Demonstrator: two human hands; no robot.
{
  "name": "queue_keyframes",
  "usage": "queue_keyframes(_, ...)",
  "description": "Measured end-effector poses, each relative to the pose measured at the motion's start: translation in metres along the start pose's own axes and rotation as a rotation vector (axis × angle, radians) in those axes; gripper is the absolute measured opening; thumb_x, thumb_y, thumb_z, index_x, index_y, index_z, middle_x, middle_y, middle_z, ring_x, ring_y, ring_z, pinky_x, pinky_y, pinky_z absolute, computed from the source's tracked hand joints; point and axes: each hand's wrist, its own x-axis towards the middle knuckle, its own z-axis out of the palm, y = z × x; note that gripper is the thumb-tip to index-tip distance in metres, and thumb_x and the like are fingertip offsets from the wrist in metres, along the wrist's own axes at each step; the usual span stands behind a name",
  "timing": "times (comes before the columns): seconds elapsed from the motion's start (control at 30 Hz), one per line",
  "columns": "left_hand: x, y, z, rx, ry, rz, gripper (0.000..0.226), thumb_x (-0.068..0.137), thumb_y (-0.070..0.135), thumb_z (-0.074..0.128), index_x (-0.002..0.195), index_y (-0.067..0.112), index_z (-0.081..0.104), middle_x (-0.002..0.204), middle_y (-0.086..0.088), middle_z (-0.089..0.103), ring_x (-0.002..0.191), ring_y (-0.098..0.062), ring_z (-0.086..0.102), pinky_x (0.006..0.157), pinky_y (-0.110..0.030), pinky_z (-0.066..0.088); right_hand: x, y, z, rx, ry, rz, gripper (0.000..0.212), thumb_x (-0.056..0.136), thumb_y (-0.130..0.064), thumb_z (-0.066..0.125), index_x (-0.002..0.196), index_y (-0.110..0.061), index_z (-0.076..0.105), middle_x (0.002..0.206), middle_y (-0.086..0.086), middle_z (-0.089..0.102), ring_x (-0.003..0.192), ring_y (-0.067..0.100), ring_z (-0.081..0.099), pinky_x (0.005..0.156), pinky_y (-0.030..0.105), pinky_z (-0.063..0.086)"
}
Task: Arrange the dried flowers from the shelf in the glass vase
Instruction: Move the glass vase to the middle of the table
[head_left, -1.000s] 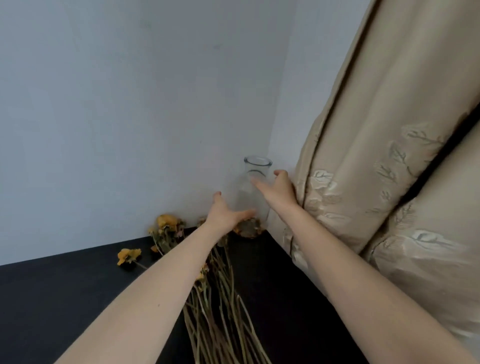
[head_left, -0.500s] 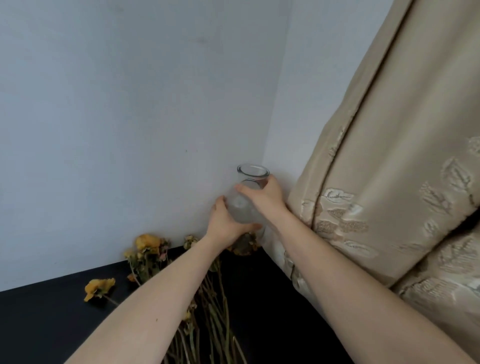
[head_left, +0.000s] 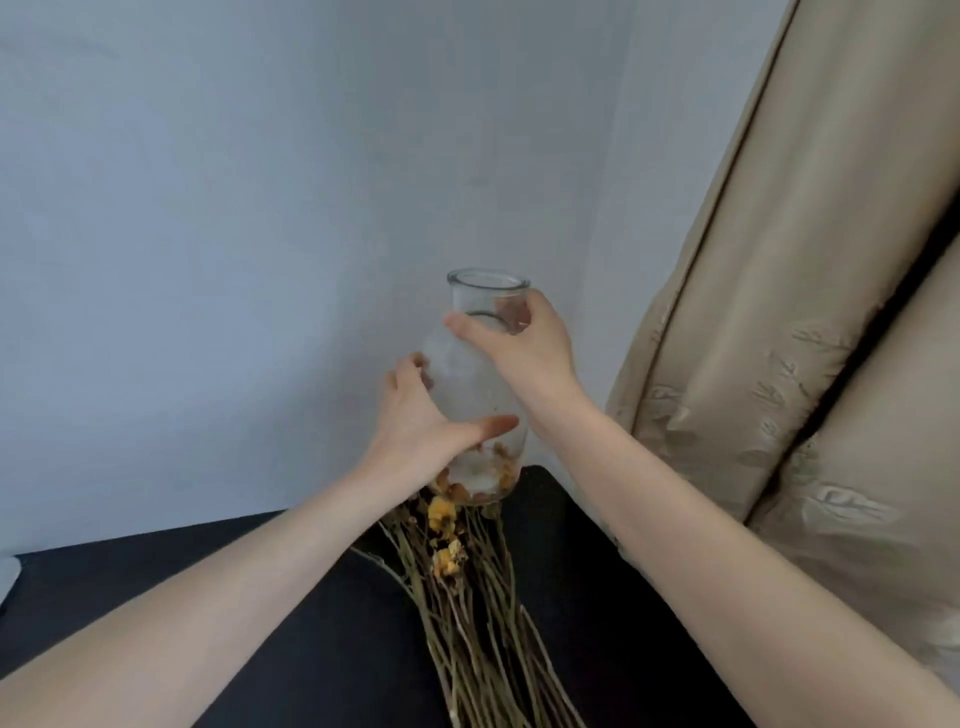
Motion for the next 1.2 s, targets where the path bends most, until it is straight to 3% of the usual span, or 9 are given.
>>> queue_keyframes(0.07,-0.033,-0.007,-0.028,0.007,0.026,-0.022,0.116,0.037,0.066,0.078,0.133,0.019,0.030,0.122,0.001,0.042,0.112,-0.015,0.045,0.095,-0.034,0.044,-0.031,-0.011,0.014,0.044,-0.058,0.020,0.054,0.064,-0.045,0.080,0.106,-0.022,0.054,0.109,-0.005,0.061,0.104,0.016,0.057,0.095,0.041,0.047)
queue_keyframes(0.17,-0.082,-0.023,-0.067,0.030,0.051,-0.095,0.120,0.033,0.067,0.079,0.134,0.020,0.032,0.126,0.003,0.042,0.116,-0.013,0.045,0.098,-0.038,0.044,-0.079,-0.022,0.035,0.141,-0.172,0.055,0.053,0.066,-0.039,0.081,0.106,-0.020,0.054,0.101,-0.008,0.058,0.100,0.013,0.056,0.084,0.026,0.047)
queue_keyframes(0.27,-0.132,-0.041,-0.096,0.083,0.124,-0.186,0.118,0.033,0.065,0.078,0.133,0.025,0.031,0.123,0.006,0.039,0.117,-0.011,0.041,0.097,-0.033,0.042,-0.123,-0.027,0.055,0.167,-0.278,0.052,0.050,0.066,-0.038,0.081,0.106,-0.017,0.058,0.095,-0.011,0.058,0.093,0.008,0.056,0.073,0.018,0.043)
queue_keyframes(0.37,-0.173,-0.057,-0.118,0.064,0.171,-0.227,0.110,0.039,0.058,0.082,0.132,0.026,0.032,0.121,0.010,0.038,0.115,-0.007,0.041,0.091,-0.027,0.040,-0.158,-0.033,0.073,0.166,-0.357,0.039,0.048,0.065,-0.041,0.081,0.102,-0.020,0.059,0.096,-0.012,0.062,0.090,0.002,0.057,0.074,0.019,0.045)
queue_keyframes(0.57,-0.217,-0.078,-0.149,0.018,0.204,-0.277,0.095,0.042,0.048,0.086,0.121,0.031,0.034,0.118,0.011,0.040,0.112,-0.005,0.043,0.086,-0.023,0.040,-0.203,-0.045,0.102,0.120,-0.443,0.010,0.046,0.064,-0.041,0.081,0.099,-0.024,0.057,0.097,-0.009,0.065,0.091,0.007,0.061,0.082,0.028,0.052)
queue_keyframes(0.77,-0.225,-0.090,-0.159,0.007,0.181,-0.285,0.105,0.039,0.052,0.085,0.127,0.028,0.034,0.118,0.009,0.042,0.112,-0.009,0.047,0.092,-0.034,0.049,-0.214,-0.043,0.116,0.034,-0.418,-0.090,0.041,0.066,-0.042,0.080,0.093,-0.029,0.052,0.091,-0.013,0.060,0.087,0.002,0.057,0.072,0.016,0.045)
queue_keyframes(0.87,-0.224,-0.094,-0.156,-0.009,0.176,-0.290,0.105,0.037,0.052,0.085,0.127,0.027,0.036,0.117,0.008,0.044,0.111,-0.010,0.049,0.093,-0.037,0.050,-0.214,-0.037,0.118,0.004,-0.415,-0.085,0.046,0.066,-0.044,0.080,0.099,-0.024,0.055,0.100,-0.006,0.063,0.094,0.011,0.059,0.080,0.026,0.050)
queue_keyframes(1.03,-0.218,-0.096,-0.154,0.000,0.146,-0.268,0.107,0.039,0.050,0.086,0.130,0.026,0.035,0.122,0.008,0.041,0.114,-0.009,0.048,0.093,-0.032,0.050,-0.212,-0.033,0.116,-0.020,-0.397,-0.056,0.048,0.065,-0.047,0.079,0.099,-0.029,0.050,0.103,-0.006,0.062,0.098,0.012,0.057,0.081,0.024,0.048)
queue_keyframes(1.2,-0.216,-0.097,-0.151,-0.014,0.150,-0.267,0.107,0.046,0.041,0.089,0.134,0.025,0.032,0.129,0.005,0.038,0.120,-0.013,0.044,0.097,-0.041,0.049,-0.211,-0.030,0.115,-0.037,-0.419,-0.041,0.051,0.066,-0.049,0.077,0.103,-0.031,0.048,0.111,-0.005,0.059,0.107,0.015,0.055,0.091,0.034,0.049)
